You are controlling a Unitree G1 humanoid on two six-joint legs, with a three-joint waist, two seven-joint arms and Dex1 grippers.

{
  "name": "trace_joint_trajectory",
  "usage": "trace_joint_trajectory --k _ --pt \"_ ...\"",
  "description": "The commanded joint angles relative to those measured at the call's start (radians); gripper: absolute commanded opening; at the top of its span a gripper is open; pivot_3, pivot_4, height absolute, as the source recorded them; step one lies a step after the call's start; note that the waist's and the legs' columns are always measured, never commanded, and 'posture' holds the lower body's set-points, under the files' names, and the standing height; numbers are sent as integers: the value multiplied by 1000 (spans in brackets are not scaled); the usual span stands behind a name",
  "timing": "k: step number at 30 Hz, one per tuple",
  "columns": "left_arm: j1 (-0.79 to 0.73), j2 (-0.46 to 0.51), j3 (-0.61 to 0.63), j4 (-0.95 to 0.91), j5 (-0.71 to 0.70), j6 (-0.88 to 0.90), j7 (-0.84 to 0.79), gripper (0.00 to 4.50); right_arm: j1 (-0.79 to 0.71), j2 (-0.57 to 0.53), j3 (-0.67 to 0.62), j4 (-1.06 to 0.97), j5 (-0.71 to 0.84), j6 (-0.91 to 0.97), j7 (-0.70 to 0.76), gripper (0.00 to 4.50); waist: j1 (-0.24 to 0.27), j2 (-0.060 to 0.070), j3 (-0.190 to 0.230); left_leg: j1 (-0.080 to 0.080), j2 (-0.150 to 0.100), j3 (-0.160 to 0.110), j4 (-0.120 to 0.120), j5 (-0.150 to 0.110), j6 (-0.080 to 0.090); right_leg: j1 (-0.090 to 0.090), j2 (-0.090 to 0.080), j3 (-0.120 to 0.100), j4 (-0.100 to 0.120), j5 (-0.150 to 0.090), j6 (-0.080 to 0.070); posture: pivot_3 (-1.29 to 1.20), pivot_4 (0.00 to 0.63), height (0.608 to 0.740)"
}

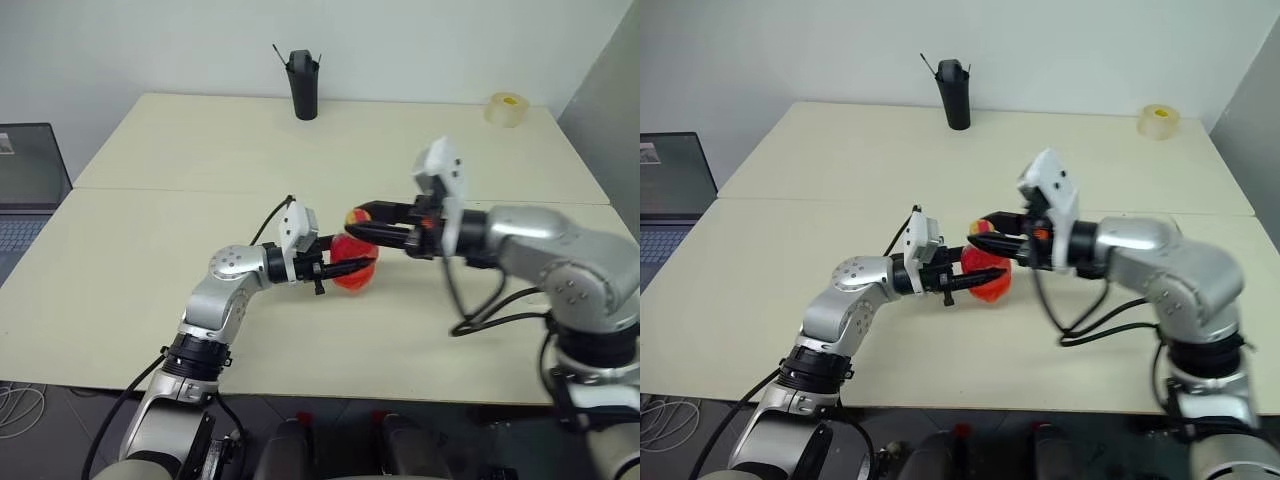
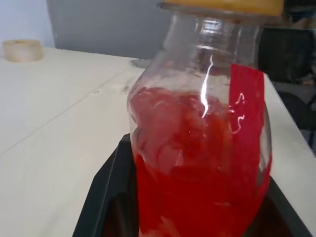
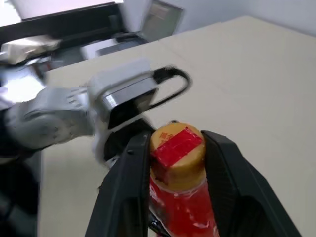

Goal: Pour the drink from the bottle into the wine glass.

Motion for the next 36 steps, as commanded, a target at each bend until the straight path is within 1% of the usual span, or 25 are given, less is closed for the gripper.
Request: trace_joint_trajectory --k 1,3,6,8,12,14,16,18,21,23,27,30,32,36 --pt "-26 0 55 -7 -9 -10 43 1599 -87 -11 174 168 -67 -202 393 1221 -4 0 0 1 0 0 0 0 0 1 0 0 0 0 0 0 150 740" --pt "-25 0 57 -17 -10 -7 48 1589 -123 -12 218 256 -133 -282 478 1221 -15 0 0 3 1 2 -1 0 0 1 2 2 1 0 0 0 150 740" --pt "-25 1 63 -21 -9 -6 52 1579 -143 3 216 312 -170 -333 524 1221 -18 0 0 3 3 1 -1 0 0 0 2 2 3 0 -1 0 150 740" --pt "-13 5 66 -28 -8 -6 52 1569 -137 17 183 292 -177 -327 473 1221 -16 0 0 3 3 1 -1 0 0 0 1 2 3 0 -1 0 150 740" --pt "-5 9 65 -29 -9 -6 47 1554 -111 40 64 172 -92 -223 359 1221 -8 0 0 2 3 0 0 0 0 0 -1 3 3 0 -1 0 150 740" --pt "-9 9 63 -20 -9 -9 41 1549 -92 44 -1 80 -28 -136 286 1970 -1 0 0 1 3 -1 0 0 -1 0 -2 3 2 0 -1 0 150 740" --pt "-17 7 60 -7 -9 -12 35 1544 -75 62 -61 -6 29 -62 188 2597 1 0 0 0 3 -2 0 1 -2 0 -3 3 2 0 -1 0 150 740" --pt "-26 3 55 9 -8 -19 28 1527 -49 101 -119 -72 70 -24 78 3336 0 0 0 0 2 -3 0 1 -1 0 -4 3 2 0 -1 0 150 740" --pt "-38 -6 47 31 -6 -28 17 1468 -6 144 -167 -144 103 21 -65 4440 0 0 0 0 2 -3 0 0 -1 0 -3 2 2 0 -1 0 150 740" --pt "-51 -12 43 52 -4 -36 8 1428 24 154 -186 -196 107 47 -161 4500 1 0 0 0 2 -4 0 0 -1 0 -2 2 2 0 -1 0 150 740" --pt "-66 -19 43 78 -1 -47 -5 1420 59 190 -240 -292 188 133 -348 4500 1 0 0 -1 1 -4 0 0 -1 0 -2 2 2 0 -1 0 150 740" --pt "-74 -27 37 92 2 -53 -14 1420 97 221 -218 -364 184 178 -489 4500 1 0 0 -1 1 -4 0 0 -1 0 -2 2 2 0 -1 0 150 740" --pt "-78 -34 34 98 4 -54 -18 1420 114 244 -199 -386 200 189 -531 4500 -1 0 0 -1 1 -4 0 0 -1 0 -2 2 2 0 -1 0 150 740" --pt "-82 -46 29 99 6 -53 -23 1419 120 236 -105 -357 104 172 -582 4500 -2 0 0 -1 1 -4 0 0 -1 -1 0 2 3 0 -1 0 150 740"
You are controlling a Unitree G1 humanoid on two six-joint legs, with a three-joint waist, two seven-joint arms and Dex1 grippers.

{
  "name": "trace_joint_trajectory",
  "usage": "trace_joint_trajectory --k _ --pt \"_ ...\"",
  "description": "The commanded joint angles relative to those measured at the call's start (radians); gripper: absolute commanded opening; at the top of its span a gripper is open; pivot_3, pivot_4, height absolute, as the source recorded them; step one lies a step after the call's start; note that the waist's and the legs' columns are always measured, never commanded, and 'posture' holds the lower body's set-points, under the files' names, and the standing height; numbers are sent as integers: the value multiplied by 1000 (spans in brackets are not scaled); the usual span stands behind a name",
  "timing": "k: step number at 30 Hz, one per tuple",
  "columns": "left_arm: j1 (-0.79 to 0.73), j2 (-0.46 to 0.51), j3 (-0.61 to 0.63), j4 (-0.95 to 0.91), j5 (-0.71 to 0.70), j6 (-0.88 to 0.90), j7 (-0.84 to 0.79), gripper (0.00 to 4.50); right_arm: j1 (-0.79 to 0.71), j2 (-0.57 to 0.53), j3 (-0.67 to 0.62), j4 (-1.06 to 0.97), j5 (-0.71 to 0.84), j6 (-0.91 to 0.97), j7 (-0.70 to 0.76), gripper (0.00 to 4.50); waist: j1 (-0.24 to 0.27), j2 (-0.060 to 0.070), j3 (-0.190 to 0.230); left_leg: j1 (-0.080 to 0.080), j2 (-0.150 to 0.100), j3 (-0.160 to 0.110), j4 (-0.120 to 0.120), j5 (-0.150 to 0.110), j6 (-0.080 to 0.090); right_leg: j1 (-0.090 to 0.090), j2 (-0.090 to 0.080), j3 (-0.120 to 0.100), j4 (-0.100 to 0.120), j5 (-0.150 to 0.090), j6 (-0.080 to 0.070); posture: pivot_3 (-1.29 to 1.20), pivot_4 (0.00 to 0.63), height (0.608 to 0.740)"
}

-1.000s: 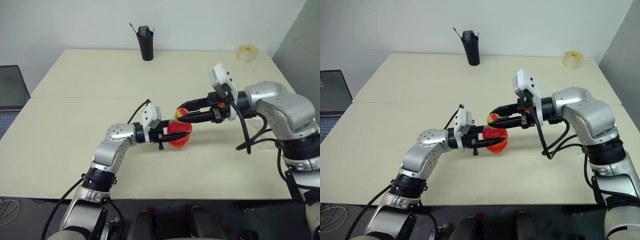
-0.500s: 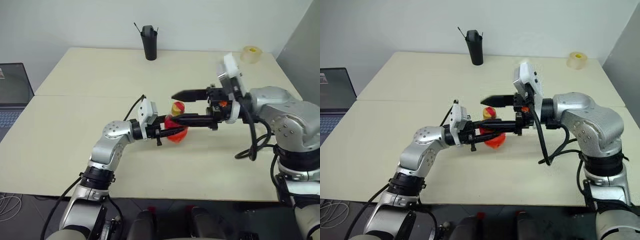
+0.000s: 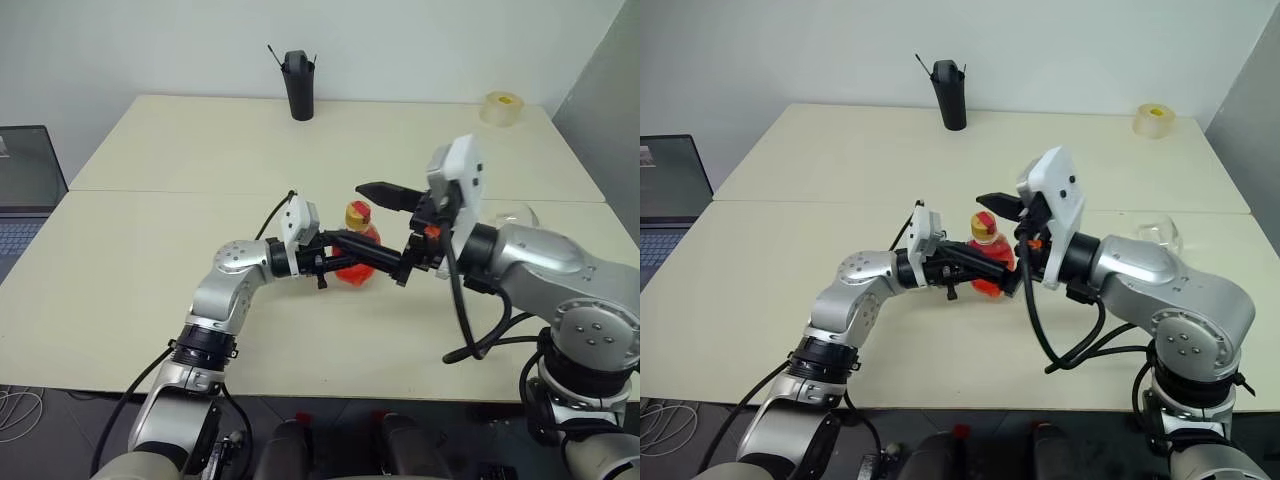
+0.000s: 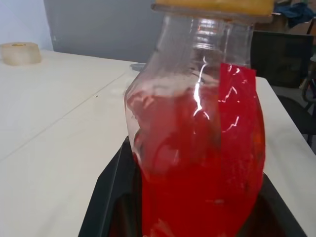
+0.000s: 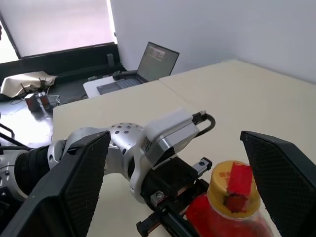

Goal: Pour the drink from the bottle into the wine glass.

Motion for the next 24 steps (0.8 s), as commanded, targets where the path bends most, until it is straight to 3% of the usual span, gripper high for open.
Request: trace_joint_trajectory --k 1,12,24 --pt "-31 -7 5 -26 -6 -25 -13 1419 -11 -3 54 11 -71 -34 -48 4500 0 0 0 0 0 0 0 0 0 0 0 0 0 0 0 0 150 740" --pt "-13 2 10 -49 -5 -21 -11 1335 -22 3 136 179 -250 -205 -9 4500 1 0 0 0 0 1 0 0 0 0 0 0 0 0 0 0 150 740" --pt "-5 13 18 -58 -7 -18 0 1307 -19 -43 87 278 -309 -270 76 4500 1 0 0 0 0 1 0 0 0 0 0 0 0 0 0 0 150 740"
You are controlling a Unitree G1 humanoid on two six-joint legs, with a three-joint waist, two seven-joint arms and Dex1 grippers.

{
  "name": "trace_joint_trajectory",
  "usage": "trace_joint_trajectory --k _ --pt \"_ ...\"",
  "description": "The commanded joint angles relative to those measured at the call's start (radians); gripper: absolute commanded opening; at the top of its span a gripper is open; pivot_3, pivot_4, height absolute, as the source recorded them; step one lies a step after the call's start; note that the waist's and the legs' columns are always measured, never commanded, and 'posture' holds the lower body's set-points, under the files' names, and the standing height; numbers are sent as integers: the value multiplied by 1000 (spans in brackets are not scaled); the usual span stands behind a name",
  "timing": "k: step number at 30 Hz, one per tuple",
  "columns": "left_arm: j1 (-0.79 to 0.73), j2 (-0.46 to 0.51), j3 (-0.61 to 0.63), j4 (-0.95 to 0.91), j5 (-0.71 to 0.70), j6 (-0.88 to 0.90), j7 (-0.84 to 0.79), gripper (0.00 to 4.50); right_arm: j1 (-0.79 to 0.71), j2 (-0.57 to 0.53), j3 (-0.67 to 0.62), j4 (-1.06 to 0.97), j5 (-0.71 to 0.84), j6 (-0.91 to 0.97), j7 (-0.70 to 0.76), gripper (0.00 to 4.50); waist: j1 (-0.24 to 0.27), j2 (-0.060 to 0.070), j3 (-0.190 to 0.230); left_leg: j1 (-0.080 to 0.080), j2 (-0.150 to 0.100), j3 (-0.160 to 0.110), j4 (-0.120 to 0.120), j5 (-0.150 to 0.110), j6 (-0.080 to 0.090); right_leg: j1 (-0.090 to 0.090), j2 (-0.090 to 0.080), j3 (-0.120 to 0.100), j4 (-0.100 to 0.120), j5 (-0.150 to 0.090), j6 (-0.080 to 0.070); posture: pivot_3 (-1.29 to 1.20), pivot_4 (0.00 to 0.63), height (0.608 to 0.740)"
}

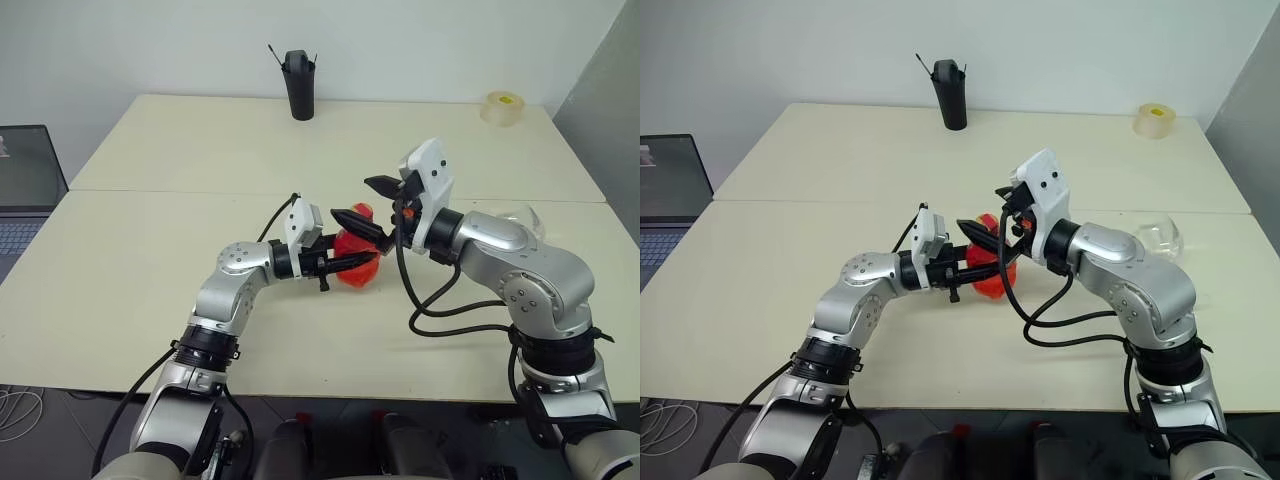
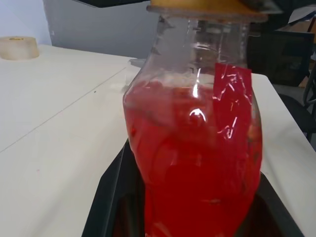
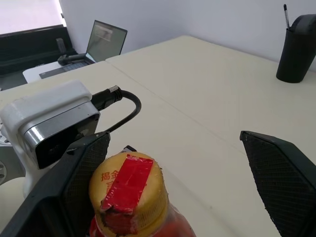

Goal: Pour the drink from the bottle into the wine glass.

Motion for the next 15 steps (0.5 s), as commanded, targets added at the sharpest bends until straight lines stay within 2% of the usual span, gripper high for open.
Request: trace_joint_trajectory --k 1,7,9,12,15 --pt "-8 10 25 -53 -15 -21 -5 1294 11 -57 -75 -31 -8 -10 17 4500 0 0 0 0 0 0 0 0 0 0 0 0 0 0 0 0 150 740" --pt "-9 16 29 -50 -14 -23 -4 1283 208 -276 -327 -207 211 96 153 4500 10 0 0 -4 -1 -2 1 0 0 0 -1 -2 -3 0 0 0 150 740" --pt "-10 18 30 -47 -13 -24 -4 1273 235 -308 -364 -228 276 113 172 4500 7 0 0 -4 -1 -2 1 0 0 0 -2 -2 -3 0 0 0 150 740" --pt "-14 17 33 -45 -9 -24 -2 1272 198 -317 -309 -260 348 126 204 4500 -7 0 0 0 0 0 -1 0 1 1 1 0 -1 0 0 0 150 740" --pt "-16 14 34 -45 -6 -25 0 1272 130 -266 -227 -242 332 112 161 4500 -17 0 0 2 1 1 -1 0 1 1 2 0 1 0 0 0 150 740"
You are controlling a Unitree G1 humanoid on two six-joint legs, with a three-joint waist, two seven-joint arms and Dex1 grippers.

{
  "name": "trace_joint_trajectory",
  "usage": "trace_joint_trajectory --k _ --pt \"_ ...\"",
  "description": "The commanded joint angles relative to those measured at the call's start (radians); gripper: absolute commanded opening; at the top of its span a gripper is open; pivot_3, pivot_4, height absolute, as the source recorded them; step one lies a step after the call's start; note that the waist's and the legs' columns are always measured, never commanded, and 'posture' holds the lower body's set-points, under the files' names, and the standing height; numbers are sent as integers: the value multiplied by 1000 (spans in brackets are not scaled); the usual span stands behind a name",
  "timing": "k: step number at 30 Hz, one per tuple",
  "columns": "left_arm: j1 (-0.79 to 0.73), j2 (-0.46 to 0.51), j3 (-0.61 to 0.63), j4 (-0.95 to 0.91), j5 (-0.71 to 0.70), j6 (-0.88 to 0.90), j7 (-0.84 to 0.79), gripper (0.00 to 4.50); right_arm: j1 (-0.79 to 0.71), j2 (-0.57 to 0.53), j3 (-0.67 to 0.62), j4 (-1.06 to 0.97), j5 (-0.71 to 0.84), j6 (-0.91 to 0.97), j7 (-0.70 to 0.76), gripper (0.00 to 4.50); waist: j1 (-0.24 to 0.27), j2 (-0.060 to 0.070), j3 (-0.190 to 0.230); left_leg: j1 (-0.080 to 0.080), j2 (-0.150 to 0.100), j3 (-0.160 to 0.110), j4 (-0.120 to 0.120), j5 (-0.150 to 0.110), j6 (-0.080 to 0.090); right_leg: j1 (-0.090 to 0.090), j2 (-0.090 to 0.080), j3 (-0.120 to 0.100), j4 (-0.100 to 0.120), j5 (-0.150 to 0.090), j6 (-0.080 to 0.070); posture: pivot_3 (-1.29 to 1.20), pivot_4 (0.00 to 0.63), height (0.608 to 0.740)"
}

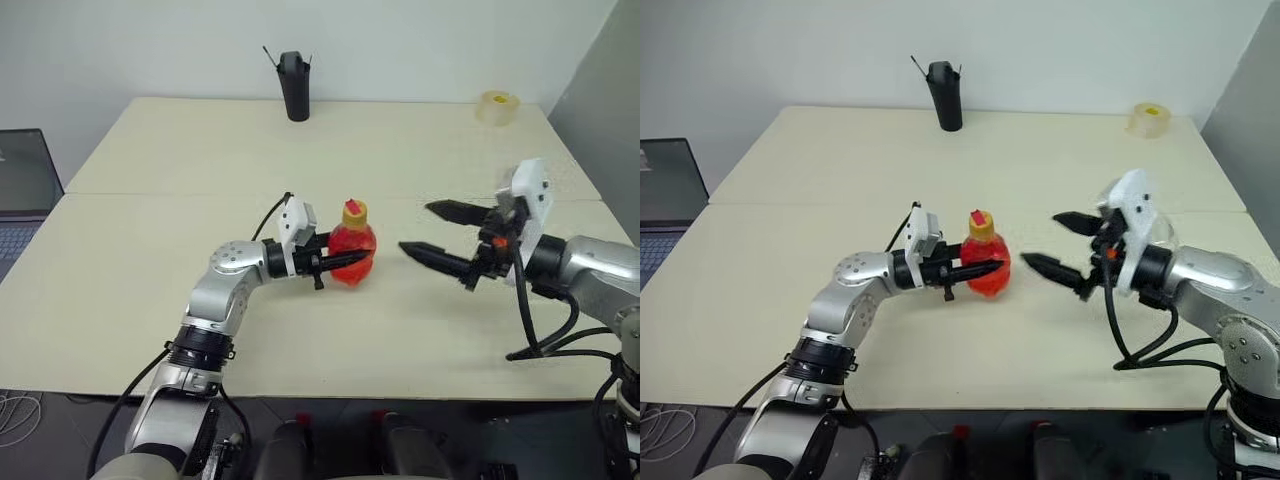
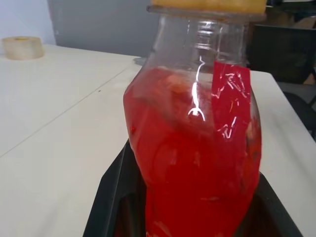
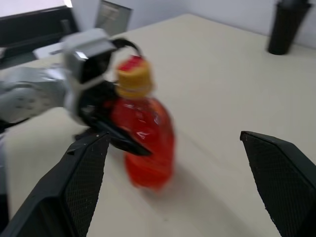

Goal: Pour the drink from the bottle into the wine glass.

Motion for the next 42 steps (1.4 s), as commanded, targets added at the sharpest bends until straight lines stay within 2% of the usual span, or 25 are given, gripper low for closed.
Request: trace_joint_trajectory --k 1,6,16,30,34,37,42 --pt "-22 2 18 -41 -8 -25 2 1272 -95 68 88 18 -36 -28 -60 4500 -4 0 0 0 0 0 0 0 0 0 0 0 0 0 0 0 150 740" --pt "-22 -2 17 -43 -7 -27 5 1266 -173 150 181 124 -168 -84 -126 4500 3 0 0 -1 0 0 0 0 -1 0 -1 0 0 0 0 0 150 740" --pt "-19 -8 14 -48 -9 -24 6 1266 -224 225 229 182 -200 -118 -74 4500 15 0 0 -2 -1 0 1 0 -1 0 -2 0 -1 0 0 0 150 740" --pt "-12 -9 13 -57 -9 -23 7 1260 -272 297 267 346 -333 -215 -49 4500 14 0 0 -2 -1 0 1 1 -1 -1 -2 0 0 0 0 0 150 740" --pt "-10 -7 14 -63 -10 -22 6 1240 -256 286 249 342 -341 -212 -38 4500 14 0 0 -2 -1 0 1 1 -1 -1 -2 0 0 0 0 0 150 740" --pt "-10 -8 13 -63 -10 -23 7 1239 -215 249 190 301 -300 -184 -23 4500 15 0 0 -2 -1 0 1 1 -1 -1 -2 0 -1 0 0 0 150 740" --pt "-21 -13 12 -45 -6 -28 5 1129 -105 124 68 189 -177 -112 43 4500 18 0 0 -3 -1 -1 2 0 -1 0 -3 0 -1 0 0 0 150 740"
